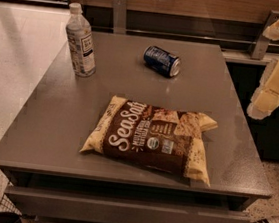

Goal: Place pepsi can upright

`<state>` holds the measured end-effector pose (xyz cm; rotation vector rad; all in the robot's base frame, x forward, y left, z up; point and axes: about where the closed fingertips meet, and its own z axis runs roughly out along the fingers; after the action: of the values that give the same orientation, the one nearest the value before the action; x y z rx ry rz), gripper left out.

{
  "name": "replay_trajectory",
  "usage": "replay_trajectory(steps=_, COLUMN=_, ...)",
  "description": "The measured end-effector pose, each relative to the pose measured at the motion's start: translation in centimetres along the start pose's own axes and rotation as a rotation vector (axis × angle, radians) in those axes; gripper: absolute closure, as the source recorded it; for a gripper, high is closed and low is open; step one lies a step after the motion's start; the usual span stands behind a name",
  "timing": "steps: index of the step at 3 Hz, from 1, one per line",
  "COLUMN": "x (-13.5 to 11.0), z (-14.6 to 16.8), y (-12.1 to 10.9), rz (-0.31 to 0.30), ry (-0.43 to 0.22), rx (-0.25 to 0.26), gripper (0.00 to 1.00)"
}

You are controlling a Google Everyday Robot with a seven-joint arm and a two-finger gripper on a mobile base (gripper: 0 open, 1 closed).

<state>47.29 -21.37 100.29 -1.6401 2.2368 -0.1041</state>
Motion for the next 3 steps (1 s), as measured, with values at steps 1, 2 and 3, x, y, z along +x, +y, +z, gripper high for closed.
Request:
replay_trajectory(steps=1, x=-3.6, z=1.5, y=-7.4, rz=0.149, ry=-0.098, rx=0.025, gripper=0.00)
replay_trajectory(steps=2, x=-6.4, z=3.3, y=-11.9, rz=0.282, ry=-0.174, rx=0.062, gripper=0.00)
replay_trajectory(steps=3, x=-8.4, z=3.6, y=-14.5, rz=0.401, ry=-0.237, rx=0.137, gripper=0.00)
